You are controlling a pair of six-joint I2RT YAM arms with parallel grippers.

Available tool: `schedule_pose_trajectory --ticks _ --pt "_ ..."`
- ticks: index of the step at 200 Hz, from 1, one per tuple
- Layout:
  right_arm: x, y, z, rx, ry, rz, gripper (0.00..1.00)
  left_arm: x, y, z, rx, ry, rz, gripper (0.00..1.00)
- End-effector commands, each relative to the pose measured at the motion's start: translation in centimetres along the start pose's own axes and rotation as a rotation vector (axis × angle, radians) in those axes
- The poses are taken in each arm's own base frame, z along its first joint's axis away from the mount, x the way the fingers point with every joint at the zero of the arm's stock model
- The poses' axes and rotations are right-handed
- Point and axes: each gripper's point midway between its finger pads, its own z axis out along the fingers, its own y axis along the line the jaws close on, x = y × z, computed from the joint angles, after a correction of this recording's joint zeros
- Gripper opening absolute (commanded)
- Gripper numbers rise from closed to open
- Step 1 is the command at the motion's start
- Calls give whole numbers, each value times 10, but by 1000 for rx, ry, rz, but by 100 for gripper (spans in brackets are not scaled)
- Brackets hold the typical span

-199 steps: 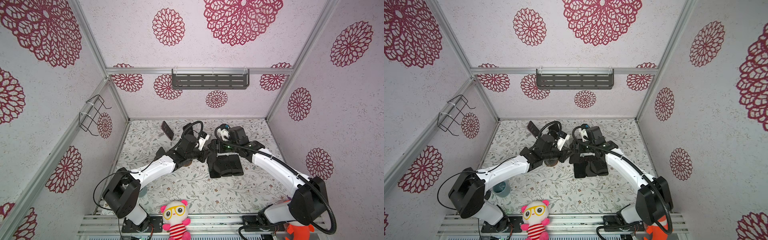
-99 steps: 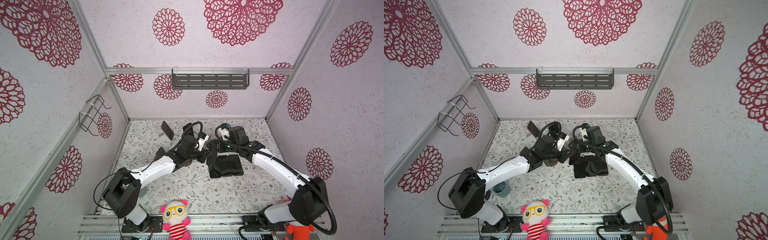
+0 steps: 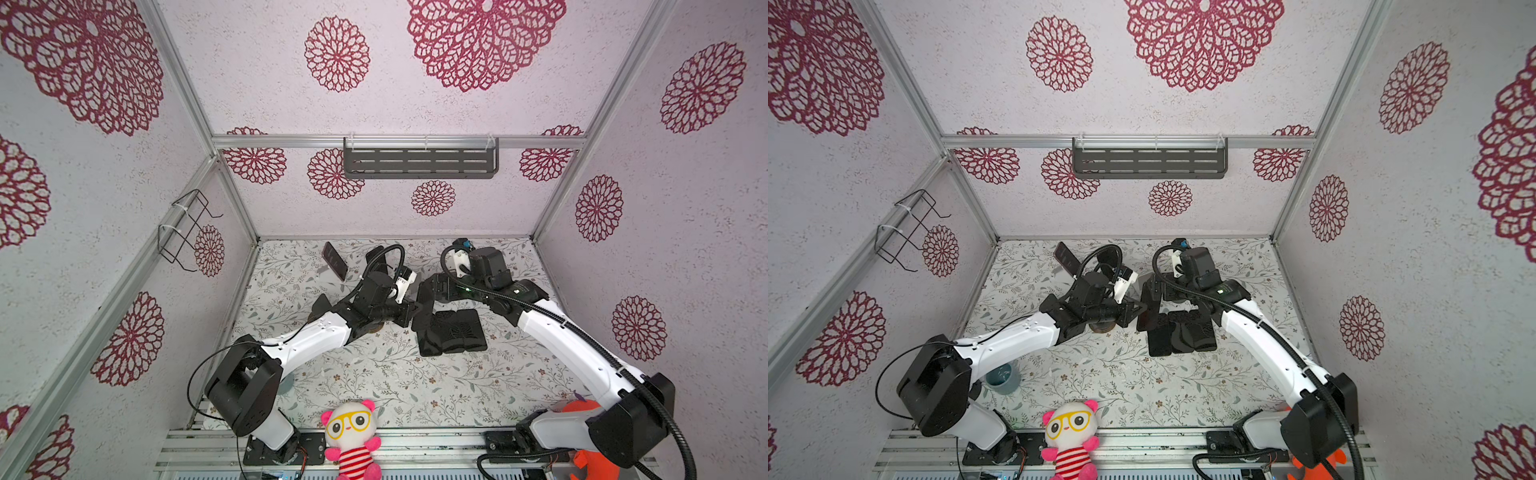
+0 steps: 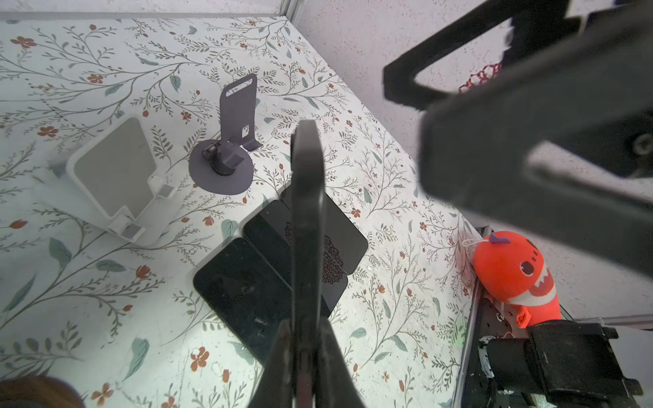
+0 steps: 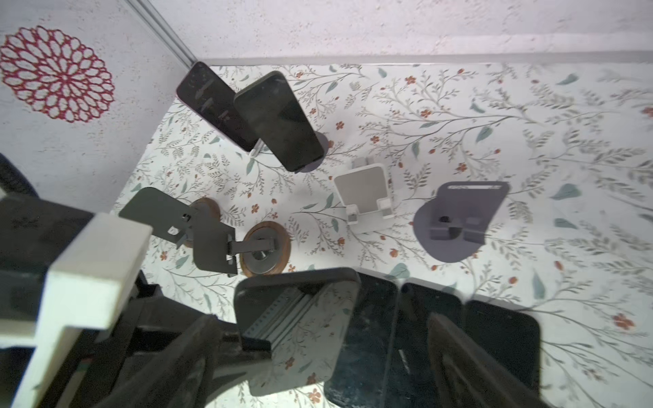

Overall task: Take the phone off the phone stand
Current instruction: 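Lower the phone toward the lying phones with the left gripper while the right gripper withdraws, then lower the held phone flat beside the row of phones with the left gripper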

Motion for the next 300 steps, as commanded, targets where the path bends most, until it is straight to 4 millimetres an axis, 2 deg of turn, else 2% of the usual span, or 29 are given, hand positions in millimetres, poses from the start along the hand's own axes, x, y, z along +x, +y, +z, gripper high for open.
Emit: schedule_pose_trajectory --ticks 1,27,39,54,62,74,98,115,148,204,240,300 --pt "3 -38 -35 160 -16 -37 91 -29 -14 -9 14 -71 20 0" --pt "20 -81 -53 271 -1 35 78 -34 -13 -13 -5 -78 -26 0" --pt "29 -104 -60 341 12 72 69 -35 -2 -14 -68 -73 -72 0" --pt "42 -131 -66 451 38 87 50 -30 21 -16 -196 -34 -174 0" --pt "50 -143 -67 512 61 87 38 -26 26 -17 -218 1 -219 0" --pt "61 -156 -63 559 92 87 26 -23 28 -17 -241 27 -239 0" --pt "80 -170 -41 553 140 114 17 -18 27 -20 -255 33 -279 0" --pt "94 -179 -25 550 183 127 0 -12 34 -24 -298 43 -338 0" --pt "116 -191 0 529 266 152 0 5 37 -18 -303 99 -448 0" --pt "141 -204 33 465 323 215 0 37 43 1 -327 182 -521 0" --pt "152 -216 39 478 356 247 0 52 43 10 -308 225 -576 0" --pt "162 -217 53 411 411 261 0 73 45 20 -293 308 -632 0"
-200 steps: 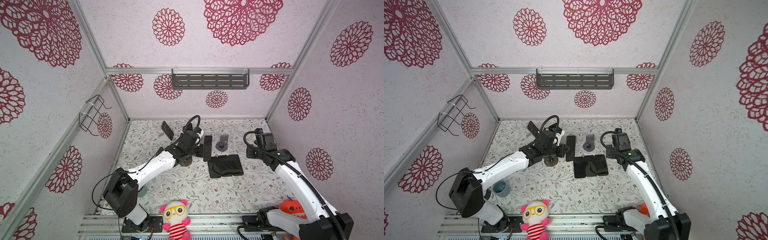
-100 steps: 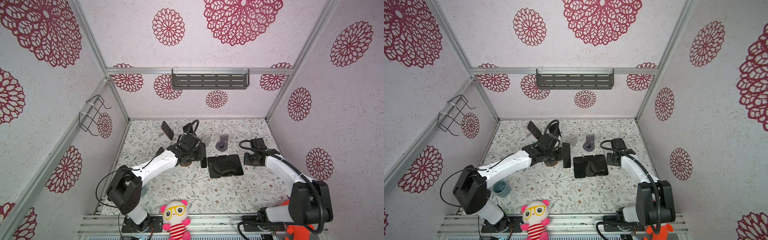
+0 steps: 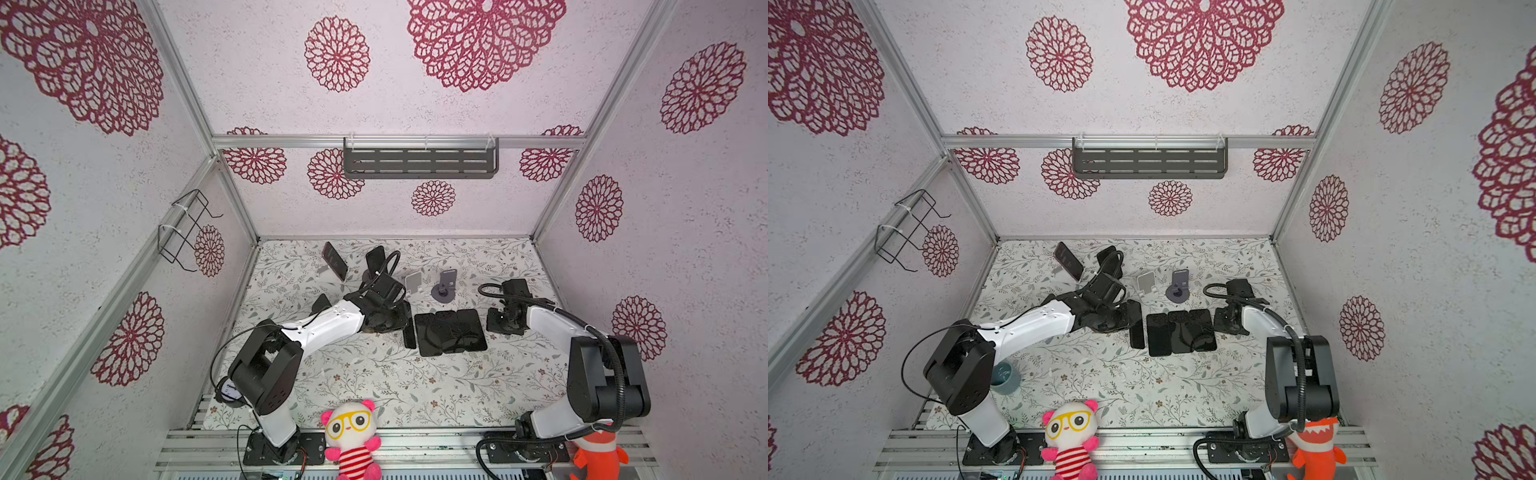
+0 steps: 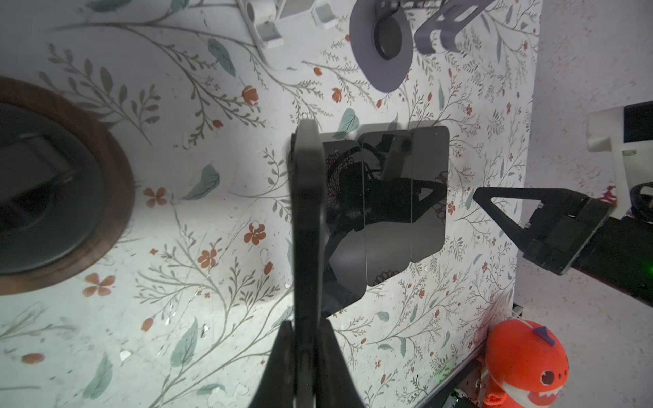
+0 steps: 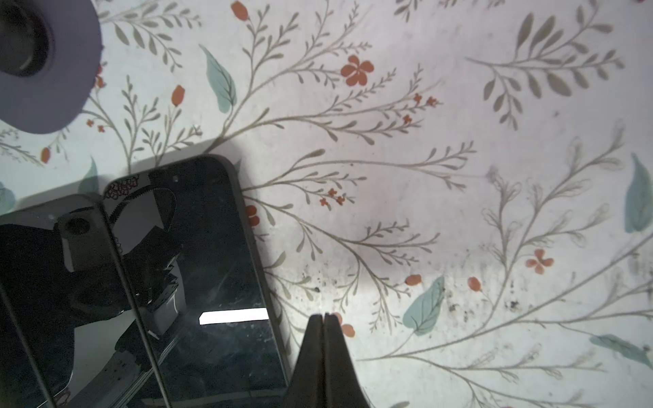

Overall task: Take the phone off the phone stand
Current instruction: 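Lower the held phone flat beside the row of phones with the left gripper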

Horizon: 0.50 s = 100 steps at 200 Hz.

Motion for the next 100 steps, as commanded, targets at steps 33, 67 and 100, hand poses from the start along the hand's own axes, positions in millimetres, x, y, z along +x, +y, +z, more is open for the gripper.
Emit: schedule_pose_trajectory --ticks 33,67,100 --pt "-11 6 -1 -30 -9 -41 0 -2 -1 5 52 42 -66 0" --pt "-15 7 -4 -29 -26 -52 0 4 5 13 47 84 -77 0" --pt "-16 10 -6 -48 -39 -61 0 3 9 19 31 85 -83 0"
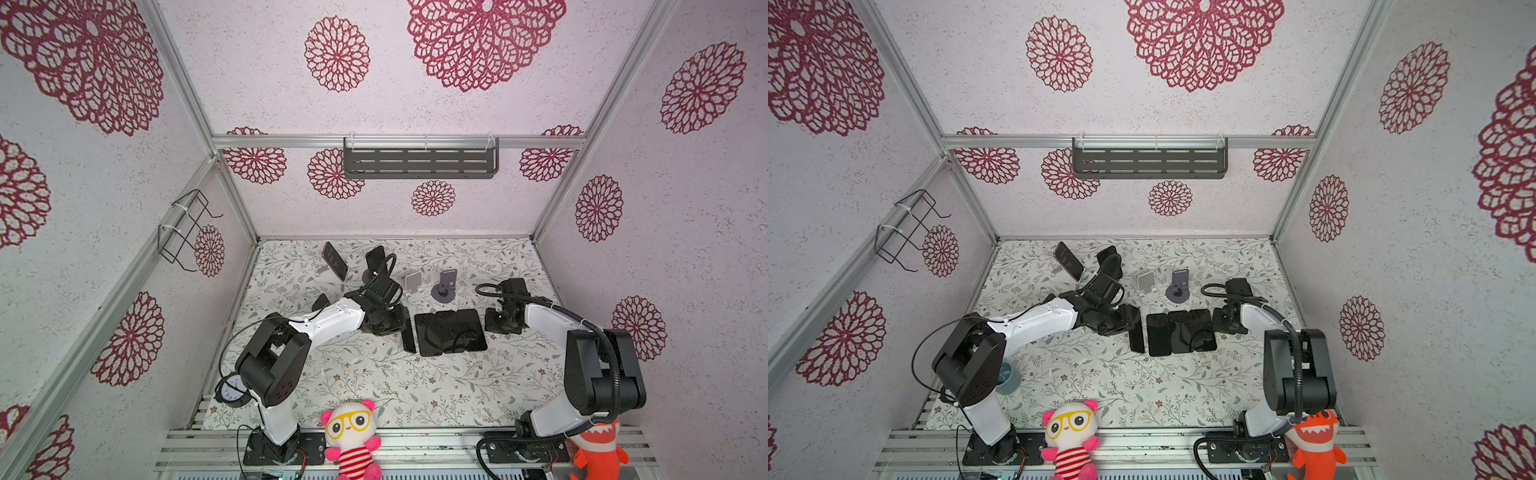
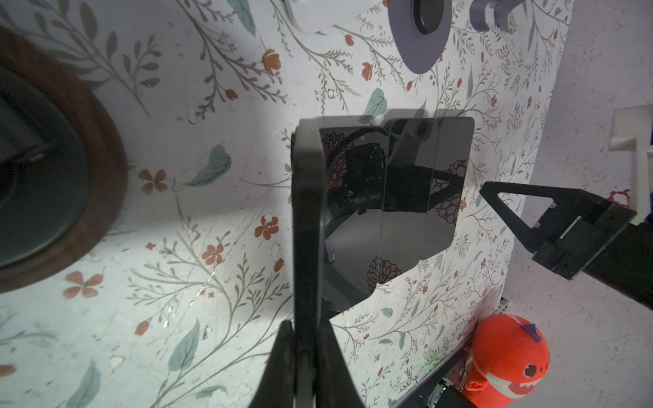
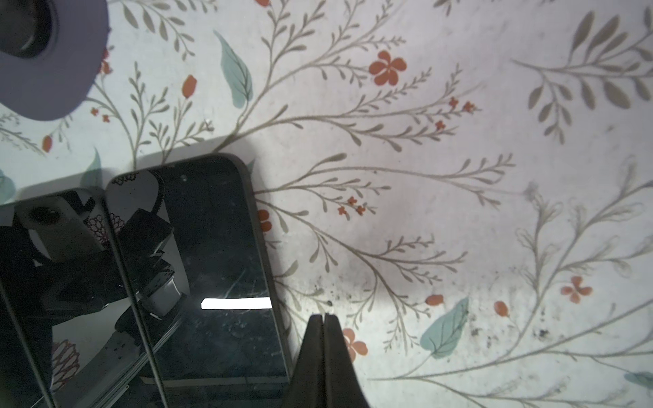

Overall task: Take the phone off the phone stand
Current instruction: 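Lower the held phone flat beside the row of phones with the left gripper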

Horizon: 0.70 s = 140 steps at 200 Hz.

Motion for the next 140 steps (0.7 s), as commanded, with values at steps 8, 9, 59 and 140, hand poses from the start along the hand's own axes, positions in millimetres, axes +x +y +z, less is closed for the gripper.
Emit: schedule_pose_trajectory --ticks 8,9,59,140 --pt "-14 6 -11 -27 -48 -25 0 -3 -5 6 22 10 -13 0" --pt "-14 6 -11 -27 -49 -24 0 -3 -5 7 21 11 -13 0" --pt "-10 3 -11 -14 -52 -34 0 -3 -3 16 4 40 2 0" --pt "-4 1 -1 -11 -35 -34 0 -8 2 29 -14 35 -13 0"
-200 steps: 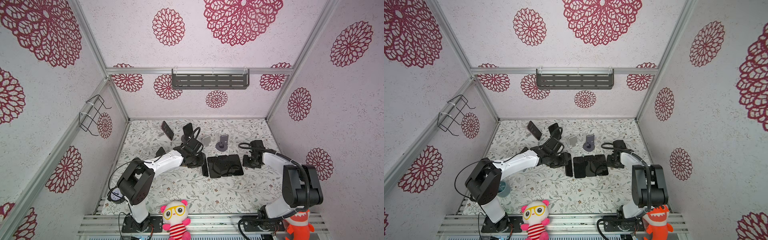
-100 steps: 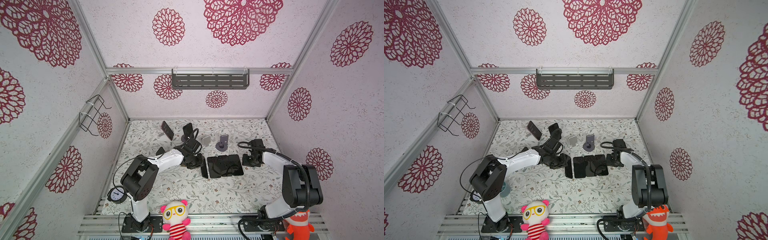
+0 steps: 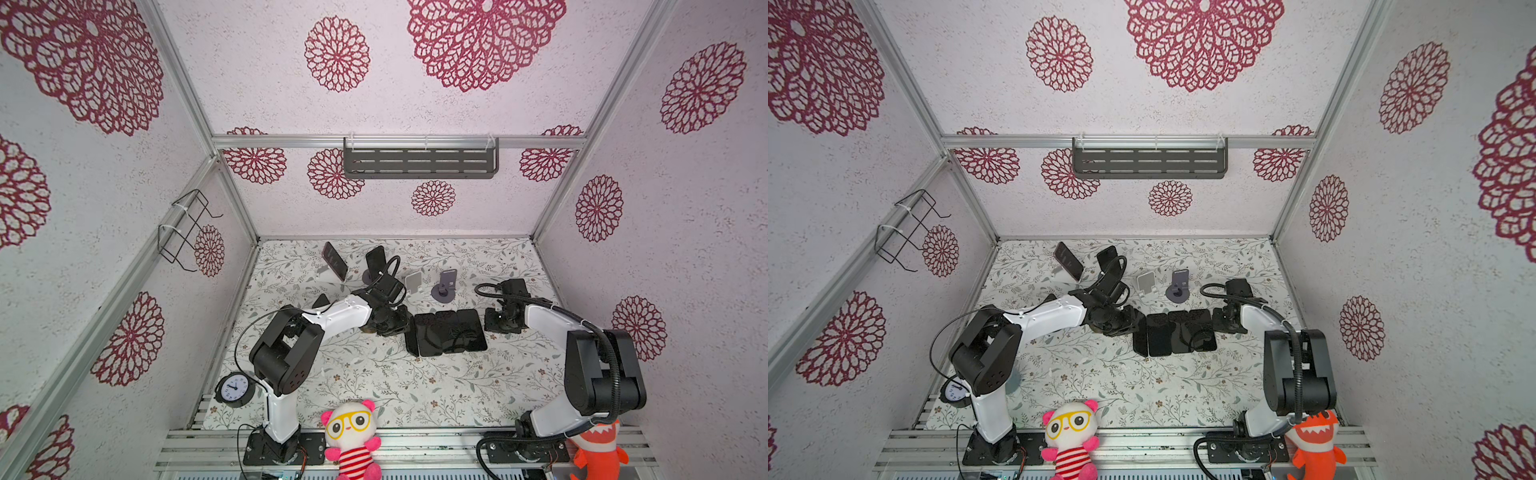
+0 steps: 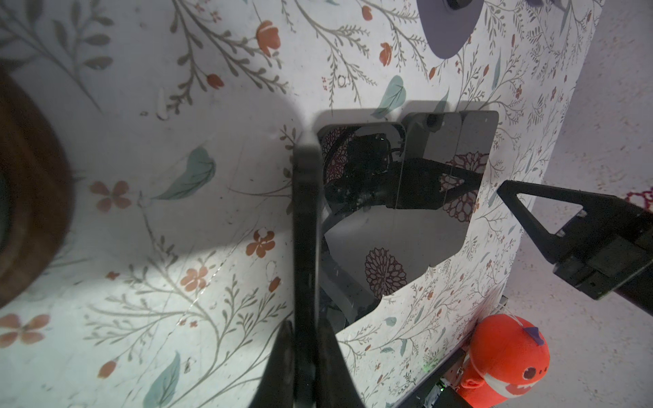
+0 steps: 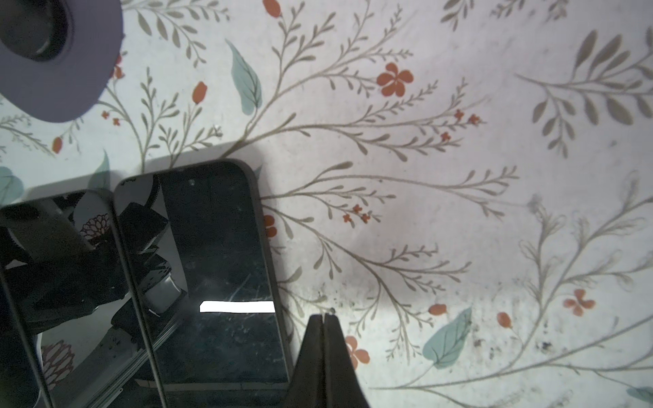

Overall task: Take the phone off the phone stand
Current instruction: 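Lower the held phone flat beside the row of phones with the left gripper, then open the left gripper to release the phone onto the table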

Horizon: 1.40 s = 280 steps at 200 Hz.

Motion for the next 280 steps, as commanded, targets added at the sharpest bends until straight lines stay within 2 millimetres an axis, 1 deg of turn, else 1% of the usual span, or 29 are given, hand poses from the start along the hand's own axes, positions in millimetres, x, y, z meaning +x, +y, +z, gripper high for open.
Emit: schedule_pose_trajectory --ticks 1,29,55,71,98,124,168,193,246,248,250,280 --pt "-1 0 -2 -1 -15 -18 0 -8 2 6 -11 -19 -4 0" --pt "4 0 3 -6 -3 -9 0 -8 4 8 -18 -22 -6 0" --pt "8 5 7 -27 2 -4 0 -8 7 11 -24 -17 -7 0" --pt "12 8 12 -33 15 -8 0 -8 7 12 -26 -17 -7 2" --pt "16 12 19 -29 34 -17 0 -7 10 13 -32 -15 -7 8" --pt "16 15 18 -29 30 -24 0 -5 15 13 -48 -14 -7 14" --pt "17 13 19 -13 34 -24 0 -2 27 15 -102 -8 6 24" --pt "19 12 20 -9 38 -25 0 -2 28 15 -109 -16 14 28" --pt "20 10 19 3 37 -24 0 -3 29 14 -140 -22 43 40" --pt "20 10 19 3 38 -24 0 0 35 23 -159 -4 39 40" --pt "20 9 18 3 36 -22 0 1 37 25 -165 0 39 40" --pt "19 11 18 -3 26 -11 0 2 36 28 -169 6 48 42"
